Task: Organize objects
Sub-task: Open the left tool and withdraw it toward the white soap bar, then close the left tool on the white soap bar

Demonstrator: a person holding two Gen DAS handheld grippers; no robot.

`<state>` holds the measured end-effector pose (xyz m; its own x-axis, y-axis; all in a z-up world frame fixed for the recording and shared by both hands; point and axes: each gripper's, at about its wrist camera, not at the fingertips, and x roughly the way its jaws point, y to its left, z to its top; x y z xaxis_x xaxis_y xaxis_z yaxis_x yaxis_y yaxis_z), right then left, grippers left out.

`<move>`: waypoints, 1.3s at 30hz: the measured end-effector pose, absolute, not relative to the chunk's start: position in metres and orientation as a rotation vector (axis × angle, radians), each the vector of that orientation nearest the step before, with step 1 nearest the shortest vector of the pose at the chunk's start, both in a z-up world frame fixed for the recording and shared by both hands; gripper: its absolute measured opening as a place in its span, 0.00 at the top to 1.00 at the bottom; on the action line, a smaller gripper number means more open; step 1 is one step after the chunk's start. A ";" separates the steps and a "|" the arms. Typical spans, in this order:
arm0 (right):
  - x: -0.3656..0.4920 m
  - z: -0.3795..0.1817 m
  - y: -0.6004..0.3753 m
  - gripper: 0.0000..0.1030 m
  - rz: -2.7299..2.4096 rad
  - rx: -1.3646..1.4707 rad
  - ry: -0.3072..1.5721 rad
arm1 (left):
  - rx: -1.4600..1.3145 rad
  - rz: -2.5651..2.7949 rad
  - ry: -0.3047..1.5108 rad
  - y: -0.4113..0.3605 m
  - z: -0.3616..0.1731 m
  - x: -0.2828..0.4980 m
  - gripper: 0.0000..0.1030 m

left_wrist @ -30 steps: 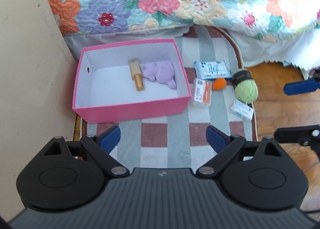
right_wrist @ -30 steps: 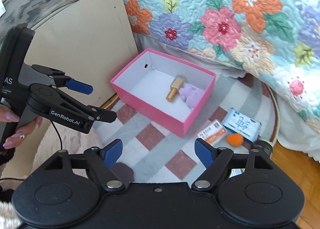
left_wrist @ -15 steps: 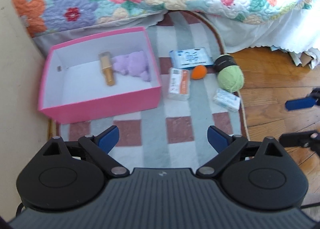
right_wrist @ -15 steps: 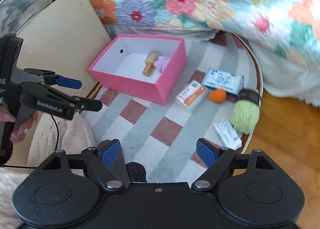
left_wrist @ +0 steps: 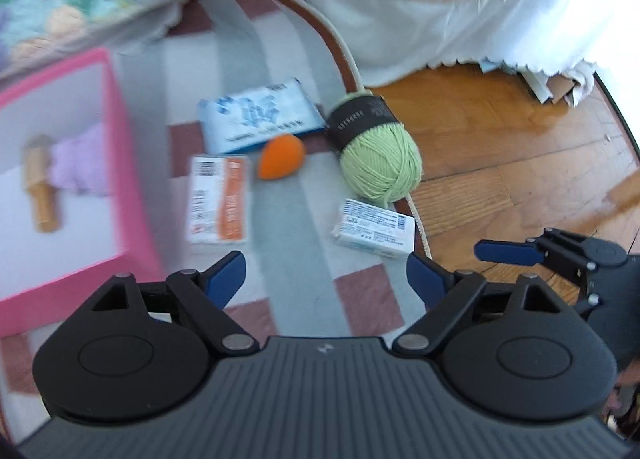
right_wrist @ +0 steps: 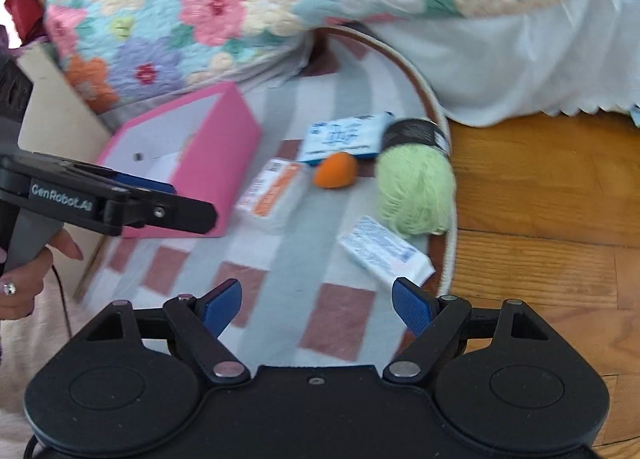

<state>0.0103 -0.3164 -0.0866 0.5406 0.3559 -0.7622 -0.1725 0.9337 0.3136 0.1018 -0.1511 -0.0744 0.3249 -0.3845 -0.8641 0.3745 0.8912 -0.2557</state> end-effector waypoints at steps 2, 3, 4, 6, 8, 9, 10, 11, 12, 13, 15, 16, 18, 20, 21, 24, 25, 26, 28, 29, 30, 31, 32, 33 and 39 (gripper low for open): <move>0.013 -0.102 -0.316 0.17 0.295 0.194 0.928 | 0.012 -0.505 1.143 -0.165 -0.094 0.113 0.27; 0.016 -0.109 -0.314 0.17 0.279 0.181 0.925 | 0.019 -0.506 1.145 -0.172 -0.104 0.117 0.34; 0.019 -0.117 -0.314 0.18 0.267 0.176 0.924 | 0.026 -0.514 1.149 -0.177 -0.113 0.121 0.36; 0.024 -0.131 -0.314 0.21 0.243 0.186 0.923 | 0.011 -0.545 1.166 -0.186 -0.129 0.129 0.39; 0.028 -0.144 -0.313 0.22 0.217 0.194 0.923 | 0.010 -0.552 1.173 -0.195 -0.141 0.134 0.46; 0.030 -0.149 -0.312 0.22 0.205 0.187 0.925 | 0.027 -0.555 1.169 -0.199 -0.144 0.136 0.46; 0.031 -0.154 -0.310 0.25 0.195 0.175 0.923 | 0.041 -0.563 1.166 -0.203 -0.148 0.137 0.46; 0.031 -0.157 -0.309 0.26 0.185 0.164 0.920 | 0.045 -0.574 1.166 -0.207 -0.151 0.139 0.47; 0.032 -0.159 -0.307 0.26 0.181 0.157 0.917 | 0.038 -0.584 1.170 -0.209 -0.154 0.142 0.48; 0.033 -0.161 -0.306 0.26 0.179 0.154 0.911 | 0.028 -0.590 1.178 -0.212 -0.157 0.144 0.48; 0.035 -0.166 -0.305 0.27 0.166 0.151 0.905 | 0.001 -0.587 1.201 -0.216 -0.164 0.149 0.48; 0.037 -0.169 -0.305 0.27 0.153 0.154 0.908 | -0.013 -0.586 1.208 -0.218 -0.167 0.150 0.48; 0.041 -0.174 -0.305 0.30 0.133 0.170 0.919 | -0.050 -0.604 1.208 -0.218 -0.168 0.147 0.55; 0.042 -0.175 -0.303 0.41 0.110 0.163 0.916 | -0.024 -0.588 1.206 -0.220 -0.166 0.141 0.58; 0.043 -0.174 -0.301 0.45 0.096 0.141 0.923 | -0.016 -0.579 1.210 -0.219 -0.163 0.137 0.59; 0.043 -0.167 -0.304 0.50 0.110 0.164 0.957 | -0.040 -0.561 1.224 -0.209 -0.150 0.126 0.59; 0.042 -0.162 -0.306 0.50 0.121 0.188 0.961 | -0.059 -0.558 1.227 -0.204 -0.144 0.122 0.60; 0.040 -0.156 -0.305 0.49 0.127 0.194 0.960 | -0.070 -0.551 1.225 -0.199 -0.136 0.118 0.60; 0.036 -0.141 -0.298 0.46 0.153 0.169 0.960 | -0.097 -0.546 1.223 -0.189 -0.121 0.110 0.60; 0.035 -0.132 -0.293 0.40 0.162 0.154 0.962 | -0.101 -0.545 1.221 -0.185 -0.112 0.107 0.59; 0.032 -0.123 -0.288 0.36 0.177 0.143 0.966 | -0.091 -0.541 1.213 -0.183 -0.103 0.103 0.59; 0.031 -0.114 -0.282 0.33 0.199 0.131 0.977 | -0.077 -0.537 1.202 -0.180 -0.093 0.099 0.59; 0.029 -0.106 -0.276 0.33 0.208 0.117 0.983 | -0.062 -0.531 1.190 -0.176 -0.083 0.095 0.59; 0.026 -0.098 -0.272 0.32 0.218 0.107 0.985 | -0.052 -0.523 1.184 -0.172 -0.073 0.092 0.59; 0.017 -0.050 -0.244 0.32 0.290 0.074 0.986 | -0.067 -0.484 1.136 -0.138 -0.023 0.072 0.60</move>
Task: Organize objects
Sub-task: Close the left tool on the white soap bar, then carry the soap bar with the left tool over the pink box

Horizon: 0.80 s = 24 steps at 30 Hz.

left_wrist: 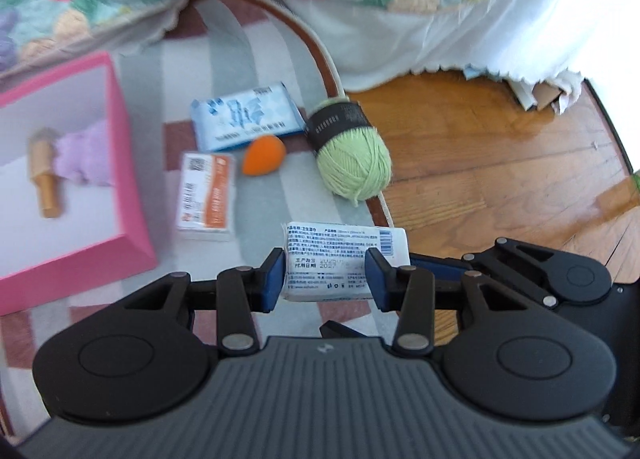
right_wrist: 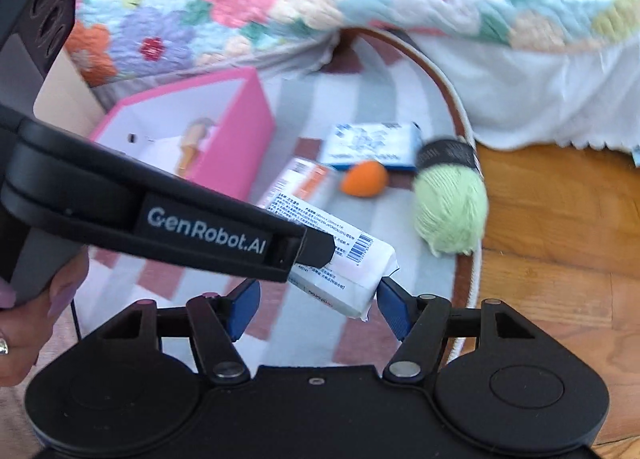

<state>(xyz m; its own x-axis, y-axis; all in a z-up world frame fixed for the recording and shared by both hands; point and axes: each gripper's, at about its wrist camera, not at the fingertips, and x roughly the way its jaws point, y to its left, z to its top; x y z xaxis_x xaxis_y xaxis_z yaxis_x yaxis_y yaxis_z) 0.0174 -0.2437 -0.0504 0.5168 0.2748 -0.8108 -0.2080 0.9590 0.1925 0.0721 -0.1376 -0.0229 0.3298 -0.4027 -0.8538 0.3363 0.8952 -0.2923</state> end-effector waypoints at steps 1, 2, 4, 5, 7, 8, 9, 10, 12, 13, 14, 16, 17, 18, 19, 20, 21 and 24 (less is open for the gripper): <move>0.016 -0.042 -0.239 0.32 0.300 0.059 0.979 | -0.074 -0.474 1.129 -0.131 -0.016 0.069 0.60; 0.014 -0.034 -0.233 0.32 0.312 0.042 0.970 | -0.081 -0.460 1.120 -0.124 -0.009 0.065 0.60; 0.010 -0.021 -0.221 0.32 0.345 0.017 0.966 | -0.096 -0.430 1.106 -0.111 0.002 0.056 0.60; 0.010 -0.016 -0.216 0.32 0.362 0.011 0.968 | -0.106 -0.419 1.101 -0.104 0.006 0.053 0.60; 0.009 -0.007 -0.205 0.32 0.386 0.009 0.982 | -0.116 -0.397 1.079 -0.091 0.014 0.045 0.60; 0.009 -0.002 -0.199 0.32 0.395 0.005 0.979 | -0.131 -0.386 1.072 -0.083 0.018 0.042 0.60; 0.009 0.002 -0.194 0.32 0.409 -0.003 0.976 | -0.147 -0.376 1.067 -0.075 0.021 0.040 0.60; 0.009 0.006 -0.188 0.31 0.421 -0.011 0.975 | -0.162 -0.365 1.062 -0.067 0.024 0.039 0.60; 0.009 0.013 -0.177 0.31 0.450 -0.028 0.968 | -0.191 -0.347 1.048 -0.051 0.030 0.036 0.60; 0.009 0.017 -0.171 0.31 0.464 -0.036 0.965 | -0.203 -0.339 1.039 -0.044 0.033 0.035 0.60; 0.010 0.020 -0.165 0.31 0.476 -0.048 0.960 | -0.213 -0.331 1.030 -0.038 0.036 0.034 0.60; 0.012 0.028 -0.153 0.31 0.497 -0.078 0.946 | -0.213 -0.319 1.006 -0.025 0.045 0.032 0.60; 0.014 0.032 -0.148 0.31 0.506 -0.091 0.938 | -0.210 -0.313 0.991 -0.019 0.049 0.031 0.59; 0.016 0.037 -0.142 0.31 0.517 -0.103 0.932 | -0.213 -0.305 0.976 -0.011 0.054 0.031 0.59; 0.018 0.041 -0.136 0.31 0.530 -0.105 0.930 | -0.220 -0.297 0.961 -0.003 0.058 0.031 0.59; 0.022 0.045 -0.131 0.30 0.546 -0.094 0.934 | -0.226 -0.296 0.948 0.005 0.062 0.031 0.59; 0.025 0.049 -0.126 0.29 0.566 -0.085 0.939 | -0.233 -0.294 0.932 0.014 0.065 0.031 0.60; 0.035 0.061 -0.108 0.26 0.605 -0.086 0.925 | -0.265 -0.270 0.893 0.040 0.072 0.034 0.59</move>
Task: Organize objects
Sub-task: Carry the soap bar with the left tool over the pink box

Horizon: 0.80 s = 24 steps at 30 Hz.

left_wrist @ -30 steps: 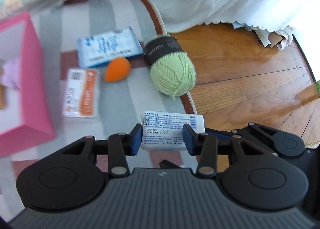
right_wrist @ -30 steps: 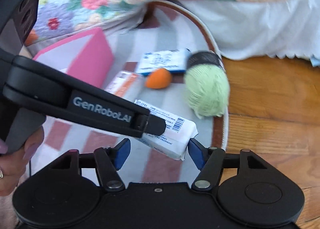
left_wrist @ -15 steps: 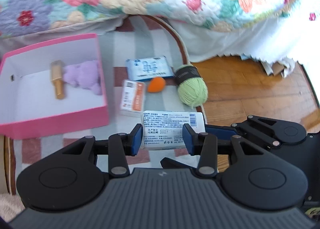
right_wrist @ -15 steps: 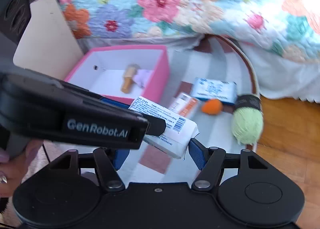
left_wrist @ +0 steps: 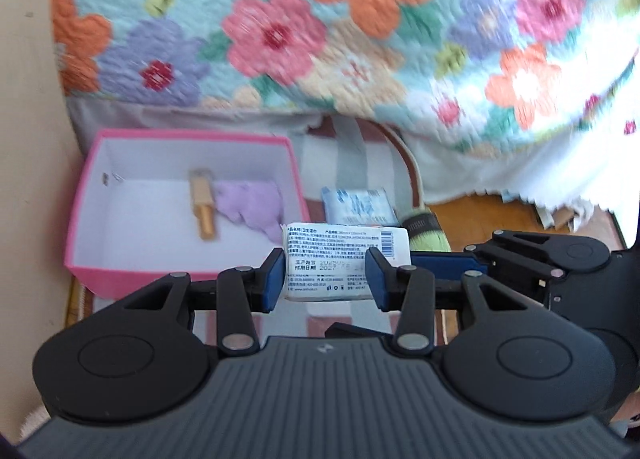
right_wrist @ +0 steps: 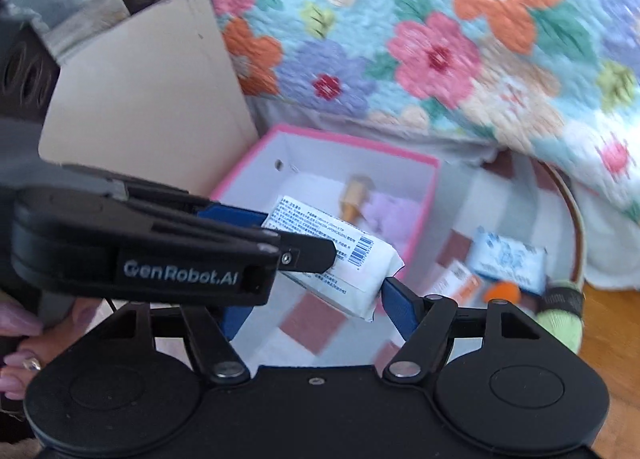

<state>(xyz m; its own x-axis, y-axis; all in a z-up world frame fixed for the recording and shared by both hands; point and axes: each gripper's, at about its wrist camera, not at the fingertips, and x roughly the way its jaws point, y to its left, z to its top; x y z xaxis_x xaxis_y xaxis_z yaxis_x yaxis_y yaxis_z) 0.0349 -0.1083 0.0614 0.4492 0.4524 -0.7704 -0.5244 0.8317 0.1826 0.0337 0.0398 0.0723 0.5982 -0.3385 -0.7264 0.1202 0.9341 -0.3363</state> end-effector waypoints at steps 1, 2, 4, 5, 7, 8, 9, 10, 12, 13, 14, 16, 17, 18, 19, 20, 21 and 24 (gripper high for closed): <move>0.038 0.064 -0.102 0.26 0.617 -0.094 0.919 | -0.277 -0.256 0.885 0.048 0.074 0.036 0.59; 0.042 0.066 -0.095 0.26 0.630 -0.104 0.914 | -0.284 -0.243 0.879 0.055 0.075 0.039 0.59; 0.051 0.067 -0.080 0.26 0.649 -0.131 0.902 | -0.286 -0.211 0.867 0.067 0.075 0.047 0.59; 0.057 0.066 -0.073 0.25 0.657 -0.147 0.899 | -0.286 -0.197 0.861 0.073 0.074 0.053 0.59; 0.069 0.064 -0.056 0.25 0.669 -0.176 0.892 | -0.296 -0.164 0.857 0.083 0.069 0.066 0.59; 0.076 0.062 -0.049 0.25 0.674 -0.191 0.887 | -0.300 -0.147 0.848 0.088 0.064 0.073 0.59; 0.083 0.058 -0.041 0.25 0.678 -0.211 0.877 | -0.309 -0.129 0.841 0.093 0.058 0.079 0.59; 0.091 0.052 -0.033 0.26 0.676 -0.228 0.864 | -0.320 -0.107 0.844 0.098 0.052 0.086 0.59; 0.106 0.039 -0.017 0.26 0.682 -0.276 0.858 | -0.337 -0.075 0.851 0.106 0.034 0.100 0.59; 0.113 0.031 -0.010 0.27 0.684 -0.296 0.864 | -0.346 -0.061 0.860 0.109 0.025 0.108 0.59; 0.120 0.023 -0.004 0.29 0.684 -0.316 0.867 | -0.358 -0.049 0.876 0.113 0.016 0.115 0.59; 0.135 0.006 0.005 0.32 0.692 -0.344 0.886 | -0.382 -0.039 0.910 0.120 -0.003 0.127 0.59; 0.143 -0.002 0.006 0.35 0.695 -0.343 0.903 | -0.400 -0.039 0.928 0.123 -0.013 0.133 0.59; 0.149 -0.010 0.007 0.37 0.693 -0.338 0.918 | -0.415 -0.044 0.944 0.126 -0.023 0.138 0.59; 0.155 -0.018 0.007 0.39 0.690 -0.335 0.933 | -0.431 -0.048 0.963 0.128 -0.033 0.144 0.59; 0.160 -0.025 0.007 0.43 0.686 -0.332 0.948 | -0.446 -0.054 0.986 0.130 -0.042 0.149 0.59; 0.165 -0.032 0.006 0.45 0.678 -0.331 0.963 | -0.459 -0.062 1.007 0.131 -0.050 0.152 0.59; 0.178 -0.051 -0.001 0.50 0.657 -0.289 1.036 | -0.478 -0.076 1.061 0.128 -0.071 0.161 0.59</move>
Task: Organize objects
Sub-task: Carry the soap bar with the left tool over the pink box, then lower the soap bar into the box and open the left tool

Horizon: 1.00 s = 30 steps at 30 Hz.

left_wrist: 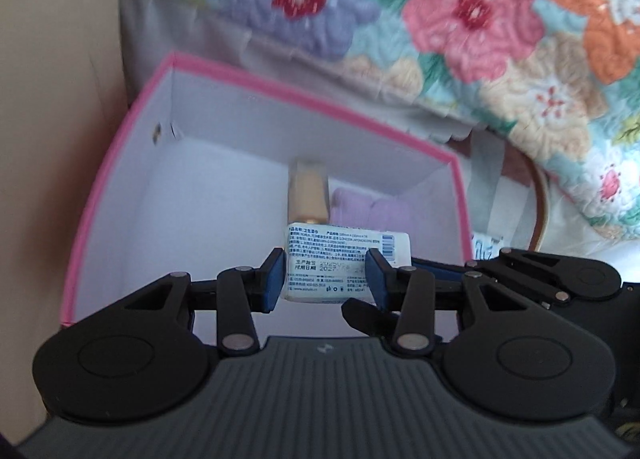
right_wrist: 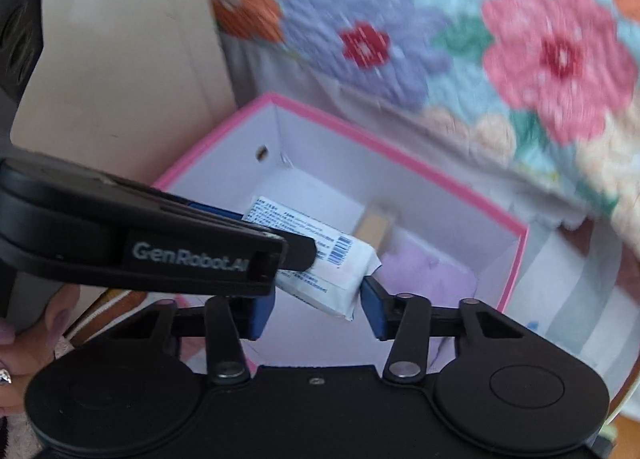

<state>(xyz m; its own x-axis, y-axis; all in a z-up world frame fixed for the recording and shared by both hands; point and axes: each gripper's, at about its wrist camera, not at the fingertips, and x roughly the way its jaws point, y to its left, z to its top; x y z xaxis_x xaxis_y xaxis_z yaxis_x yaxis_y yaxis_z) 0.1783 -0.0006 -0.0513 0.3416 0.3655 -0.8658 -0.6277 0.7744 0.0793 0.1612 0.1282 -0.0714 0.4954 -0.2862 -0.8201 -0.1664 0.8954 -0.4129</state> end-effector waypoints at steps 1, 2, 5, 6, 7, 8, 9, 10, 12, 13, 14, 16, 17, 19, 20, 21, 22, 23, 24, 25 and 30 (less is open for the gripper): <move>0.181 -0.057 -0.004 0.51 0.653 -0.263 1.066 | -0.475 -0.077 1.077 0.127 -0.077 0.164 0.59; 0.184 -0.062 -0.007 0.53 0.650 -0.238 1.095 | -0.474 -0.075 1.089 0.126 -0.082 0.166 0.59; 0.190 -0.076 -0.013 0.55 0.650 -0.180 1.174 | -0.488 -0.070 1.135 0.125 -0.097 0.170 0.60; 0.192 -0.080 -0.014 0.55 0.647 -0.163 1.193 | -0.491 -0.070 1.147 0.124 -0.102 0.172 0.60; 0.193 -0.084 -0.015 0.55 0.639 -0.148 1.212 | -0.490 -0.066 1.157 0.124 -0.106 0.173 0.60; 0.195 -0.088 -0.016 0.55 0.633 -0.134 1.232 | -0.489 -0.061 1.164 0.123 -0.110 0.174 0.60; 0.196 -0.091 -0.016 0.55 0.630 -0.123 1.243 | -0.488 -0.057 1.172 0.123 -0.113 0.174 0.60; 0.197 -0.095 -0.016 0.55 0.627 -0.117 1.250 | -0.489 -0.052 1.181 0.122 -0.117 0.175 0.60; 0.200 -0.104 -0.017 0.55 0.620 -0.117 1.265 | -0.492 -0.042 1.200 0.121 -0.126 0.177 0.60; 0.200 -0.108 -0.016 0.55 0.615 -0.122 1.271 | -0.492 -0.037 1.210 0.119 -0.131 0.179 0.60; 0.200 -0.112 -0.015 0.55 0.612 -0.129 1.278 | -0.490 -0.030 1.217 0.118 -0.135 0.180 0.60; 0.203 -0.120 -0.014 0.56 0.607 -0.140 1.279 | -0.481 -0.023 1.233 0.116 -0.143 0.182 0.60; 0.205 -0.124 -0.014 0.56 0.598 -0.143 1.274 | -0.488 -0.019 1.232 0.115 -0.146 0.183 0.60; 0.206 -0.130 -0.011 0.57 0.591 -0.163 1.263 | -0.484 -0.016 1.230 0.113 -0.150 0.185 0.60; 0.208 -0.132 -0.010 0.57 0.586 -0.172 1.261 | -0.476 -0.014 1.232 0.112 -0.151 0.185 0.60; 0.209 -0.134 -0.009 0.57 0.579 -0.178 1.262 | -0.465 -0.009 1.231 0.110 -0.151 0.185 0.60; 0.210 -0.136 -0.008 0.57 0.571 -0.181 1.267 | -0.452 -0.005 1.227 0.109 -0.150 0.185 0.59; 0.210 -0.136 -0.008 0.57 0.560 -0.181 1.270 | -0.440 0.000 1.224 0.107 -0.149 0.184 0.59; 0.209 -0.136 -0.009 0.57 0.554 -0.178 1.268 | -0.431 0.007 1.218 0.107 -0.146 0.183 0.58; 0.208 -0.133 -0.011 0.57 0.553 -0.171 1.266 | -0.424 0.009 1.209 0.107 -0.143 0.181 0.57; 0.191 -0.104 -0.026 0.56 0.590 -0.138 1.225 | -0.393 0.005 1.220 0.101 -0.108 0.171 0.42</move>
<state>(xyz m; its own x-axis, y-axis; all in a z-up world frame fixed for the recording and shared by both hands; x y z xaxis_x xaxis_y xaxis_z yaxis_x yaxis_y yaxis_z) 0.1907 -0.0255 -0.1040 0.2110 0.3505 -0.9125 -0.4952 0.8432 0.2094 0.1711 0.1011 -0.1081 0.3526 -0.2052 -0.9130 -0.2120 0.9328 -0.2915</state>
